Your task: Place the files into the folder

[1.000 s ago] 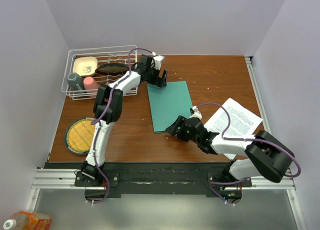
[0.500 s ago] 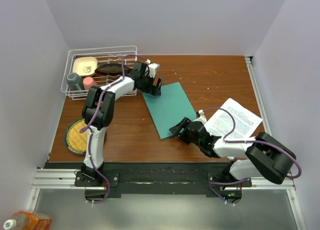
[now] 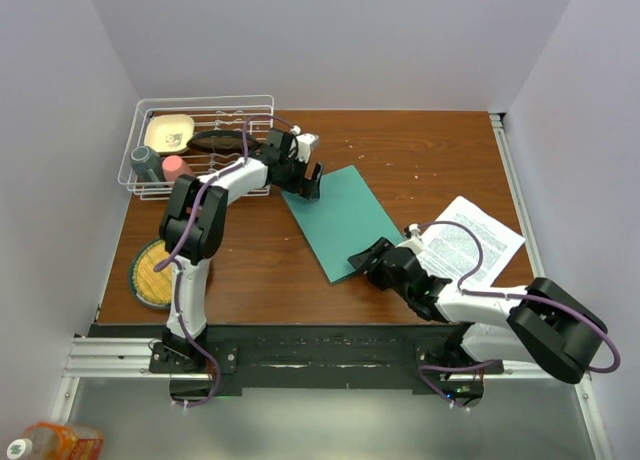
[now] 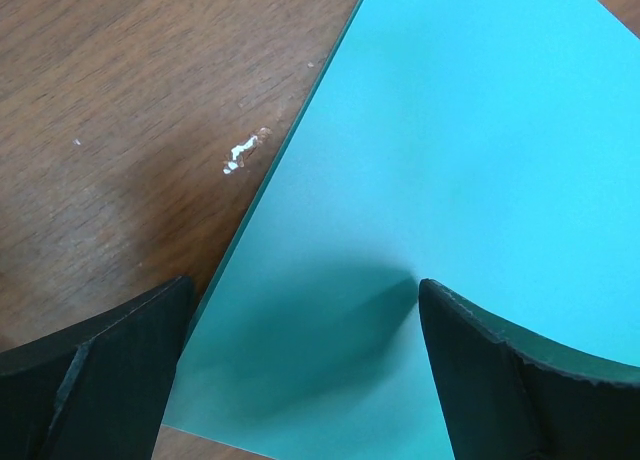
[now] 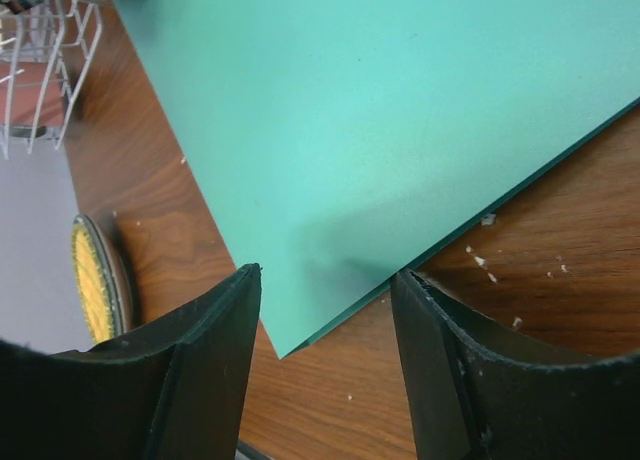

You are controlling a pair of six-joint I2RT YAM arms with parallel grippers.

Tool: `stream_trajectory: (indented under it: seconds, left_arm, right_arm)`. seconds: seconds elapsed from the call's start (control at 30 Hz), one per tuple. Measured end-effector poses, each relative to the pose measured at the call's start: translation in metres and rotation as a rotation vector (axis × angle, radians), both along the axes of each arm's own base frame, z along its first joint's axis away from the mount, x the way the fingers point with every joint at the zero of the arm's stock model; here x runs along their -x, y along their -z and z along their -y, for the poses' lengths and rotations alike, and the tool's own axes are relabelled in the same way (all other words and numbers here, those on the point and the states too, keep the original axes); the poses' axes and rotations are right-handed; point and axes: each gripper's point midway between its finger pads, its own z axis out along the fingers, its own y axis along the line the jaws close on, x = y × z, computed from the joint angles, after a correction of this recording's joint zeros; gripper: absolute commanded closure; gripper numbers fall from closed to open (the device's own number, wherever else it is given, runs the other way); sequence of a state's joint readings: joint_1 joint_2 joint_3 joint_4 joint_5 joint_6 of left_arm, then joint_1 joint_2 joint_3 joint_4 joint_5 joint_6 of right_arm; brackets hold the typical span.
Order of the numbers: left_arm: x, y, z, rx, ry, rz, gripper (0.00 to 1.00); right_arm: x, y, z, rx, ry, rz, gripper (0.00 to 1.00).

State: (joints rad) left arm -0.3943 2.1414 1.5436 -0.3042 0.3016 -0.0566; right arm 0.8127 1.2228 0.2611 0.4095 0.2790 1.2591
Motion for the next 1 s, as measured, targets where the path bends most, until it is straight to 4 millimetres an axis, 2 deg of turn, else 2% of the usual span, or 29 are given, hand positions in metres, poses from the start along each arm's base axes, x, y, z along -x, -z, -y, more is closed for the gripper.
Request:
stream_trajectory:
  seconds: [0.13,0.33,0.5,0.67,0.73,0.77,0.87,1.0]
  left_arm:
    - [0.002,0.001,0.000,-0.024,0.012,0.012,0.00]
    - [0.001,0.002,-0.001,-0.053,0.032,0.032,0.00]
    - [0.003,0.002,-0.001,-0.066,0.050,0.033,0.00]
    - [0.021,0.000,0.017,-0.032,0.119,-0.014,0.00]
    - [0.030,-0.003,0.027,-0.004,0.156,-0.036,0.00]
    - [0.033,-0.004,0.031,0.001,0.169,-0.040,0.00]
    - [0.032,-0.008,0.032,-0.003,0.181,-0.036,0.00]
    - [0.030,-0.019,0.030,-0.018,0.181,-0.039,0.00]
  right_arm:
    - [0.000,0.003,0.001,0.013,-0.001,0.000,0.53]
    - [-0.007,-0.008,0.005,0.078,-0.011,0.062,0.67]
    - [-0.017,-0.024,0.002,0.110,-0.026,0.123,0.69]
    - [-0.031,-0.049,-0.005,0.109,-0.022,0.197,0.72]
    - [-0.036,-0.057,-0.009,0.109,-0.023,0.220,0.78]
    - [-0.038,-0.060,-0.009,0.115,-0.022,0.229,0.86]
    - [-0.045,-0.065,-0.010,0.146,-0.024,0.251,0.99]
    - [-0.048,-0.069,-0.009,0.212,-0.044,0.275,1.00]
